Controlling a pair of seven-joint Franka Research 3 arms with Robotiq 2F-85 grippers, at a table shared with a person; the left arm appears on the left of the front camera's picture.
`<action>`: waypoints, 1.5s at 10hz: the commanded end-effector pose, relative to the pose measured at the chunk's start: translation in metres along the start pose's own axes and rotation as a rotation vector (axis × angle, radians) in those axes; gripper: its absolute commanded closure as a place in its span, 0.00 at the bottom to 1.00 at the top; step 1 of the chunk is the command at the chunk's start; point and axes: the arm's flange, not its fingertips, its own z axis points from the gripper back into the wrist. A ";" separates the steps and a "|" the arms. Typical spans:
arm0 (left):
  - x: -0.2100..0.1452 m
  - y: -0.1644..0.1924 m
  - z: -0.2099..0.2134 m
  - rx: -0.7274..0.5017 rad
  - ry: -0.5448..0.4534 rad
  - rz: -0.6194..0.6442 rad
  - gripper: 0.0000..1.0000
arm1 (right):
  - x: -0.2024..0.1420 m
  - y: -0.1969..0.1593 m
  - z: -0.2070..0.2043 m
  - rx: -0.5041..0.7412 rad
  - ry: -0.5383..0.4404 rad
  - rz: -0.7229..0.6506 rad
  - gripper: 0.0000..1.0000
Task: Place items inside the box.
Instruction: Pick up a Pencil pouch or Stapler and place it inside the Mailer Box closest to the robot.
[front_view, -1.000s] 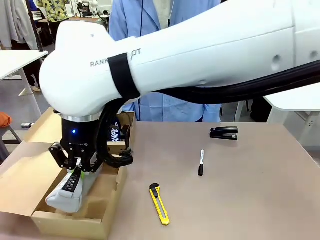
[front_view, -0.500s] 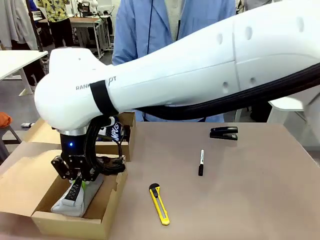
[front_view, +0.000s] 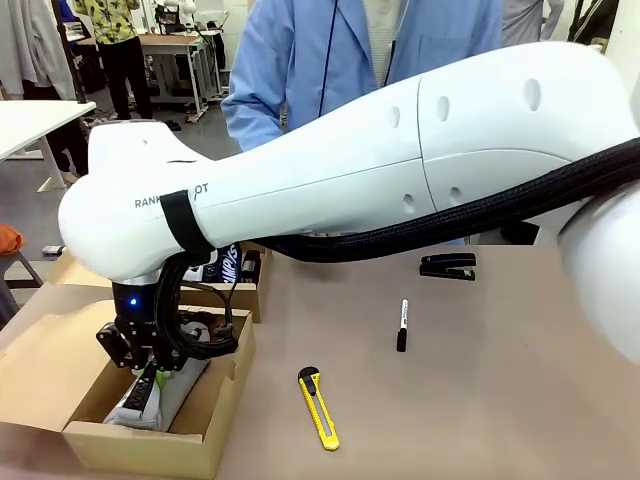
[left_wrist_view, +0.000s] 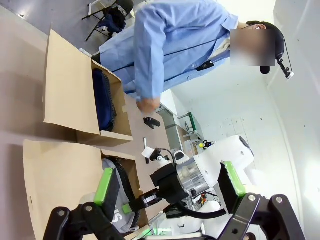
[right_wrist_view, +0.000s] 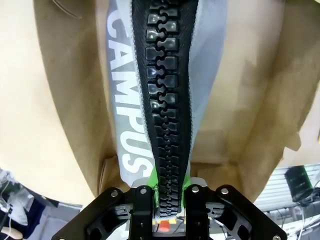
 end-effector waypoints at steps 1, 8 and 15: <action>-0.001 -0.001 -0.001 -0.019 -0.011 -0.021 0.00 | 0.003 0.006 0.003 -0.028 -0.011 0.005 0.88; -0.001 -0.001 -0.001 -0.019 -0.011 -0.021 0.00 | 0.001 0.004 0.003 -0.033 -0.011 0.020 0.00; -0.001 -0.001 -0.001 -0.019 -0.011 -0.021 0.00 | -0.055 -0.023 0.040 0.023 0.130 0.156 0.00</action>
